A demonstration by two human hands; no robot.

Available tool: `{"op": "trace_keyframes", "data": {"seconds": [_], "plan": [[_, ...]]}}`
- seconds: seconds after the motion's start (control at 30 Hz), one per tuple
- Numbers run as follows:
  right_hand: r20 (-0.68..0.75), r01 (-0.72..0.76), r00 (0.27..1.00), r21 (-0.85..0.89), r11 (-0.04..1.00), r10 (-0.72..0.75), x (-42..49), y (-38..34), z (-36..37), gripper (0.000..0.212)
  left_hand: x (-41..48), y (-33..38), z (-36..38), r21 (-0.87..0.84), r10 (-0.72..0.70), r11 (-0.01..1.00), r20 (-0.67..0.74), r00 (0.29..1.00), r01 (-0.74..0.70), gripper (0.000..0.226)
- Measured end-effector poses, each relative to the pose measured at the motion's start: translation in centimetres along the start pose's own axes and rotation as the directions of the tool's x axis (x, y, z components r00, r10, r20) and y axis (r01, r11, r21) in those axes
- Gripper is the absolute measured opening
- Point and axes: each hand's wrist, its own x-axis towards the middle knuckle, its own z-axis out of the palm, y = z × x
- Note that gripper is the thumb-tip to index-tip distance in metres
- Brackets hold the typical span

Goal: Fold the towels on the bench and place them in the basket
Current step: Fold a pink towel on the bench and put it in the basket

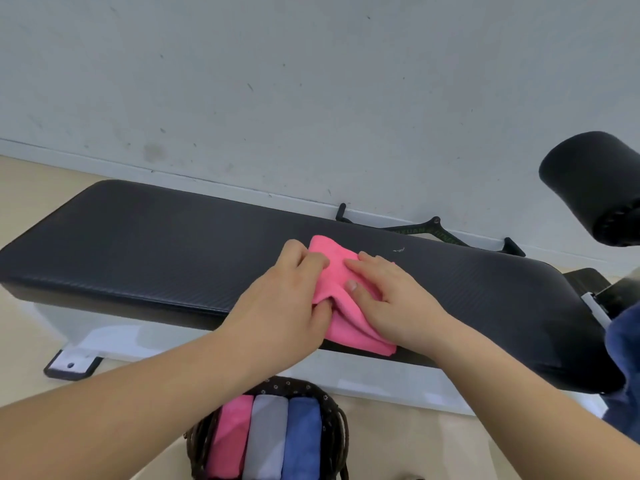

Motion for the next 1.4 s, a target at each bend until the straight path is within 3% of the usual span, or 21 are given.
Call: {"op": "trace_keyframes", "data": {"seconds": [0.17, 0.43, 0.53, 0.6, 0.67, 0.73, 0.77, 0.9, 1.03, 1.17, 1.27, 1.4], "plan": [[0.031, -0.018, 0.999, 0.013, 1.0, 0.018, 0.0, -0.2, -0.2, 0.054, 0.0, 0.0, -0.4, 0.086, -0.186, 0.98, 0.048, 0.981, 0.182, 0.046], [0.062, -0.013, 0.998, -0.085, 0.996, 0.019, 0.2, -0.3, 0.1, 0.064, -0.7, -1.0, -0.2, 0.46, -0.102, 0.887, 0.092, 0.991, 0.048, 0.052], [0.099, -0.019, 0.995, -0.053, 0.998, 0.024, -0.2, -0.4, 0.0, 0.076, -1.1, -1.4, 0.0, 0.488, -0.018, 0.872, 0.128, 0.992, -0.047, 0.06], [0.144, -0.025, 0.989, 0.001, 1.0, 0.025, -0.6, -0.4, -0.3, 0.091, -1.2, -1.5, -1.0, 0.394, -0.033, 0.917, 0.218, 0.975, -0.057, 0.065], [0.165, -0.013, 0.986, 0.003, 1.0, 0.012, -1.1, -0.4, -0.4, 0.098, -0.7, -1.5, -2.9, 0.101, -0.169, 0.985, 0.346, 0.923, 0.143, 0.06], [0.16, -0.001, 0.987, -0.005, 1.0, 0.002, -1.1, -0.5, -0.1, 0.091, 0.2, -1.5, -3.7, -0.224, -0.291, 0.898, 0.342, 0.894, 0.378, 0.037], [0.16, -0.009, 0.987, 0.008, 1.0, 0.008, -1.0, -0.7, 0.0, 0.083, 0.8, -1.5, -3.7, -0.27, -0.348, 0.862, 0.302, 0.888, 0.43, 0.026], [0.167, -0.038, 0.986, 0.088, 0.995, 0.023, -0.9, -0.7, -0.4, 0.058, 3.4, -0.5, -2.7, -0.308, -0.495, 0.768, 0.271, 0.825, 0.562, 0.048], [0.121, -0.056, 0.992, 0.088, 0.995, 0.045, -1.7, 0.1, -1.1, 0.08, 5.1, 0.2, -1.9, -0.398, -0.51, 0.679, 0.349, 0.786, 0.617, 0.028], [0.117, -0.159, 0.982, 0.061, 0.985, 0.151, -1.6, 0.6, -1.1, 0.1, 5.7, 0.6, -1.8, -0.516, -0.517, 0.599, 0.334, 0.788, 0.612, 0.009], [0.109, -0.177, 0.979, 0.06, 0.982, 0.169, -1.0, 0.5, -0.1, 0.112, 6.0, 1.1, -2.0, -0.564, -0.5, 0.618, 0.255, 0.827, 0.548, 0.012], [0.072, -0.163, 0.985, 0.041, 0.986, 0.16, -0.4, 0.2, 0.8, 0.12, 5.8, 3.0, -1.4, -0.491, -0.387, 0.752, 0.211, 0.898, 0.44, 0.014]]}}
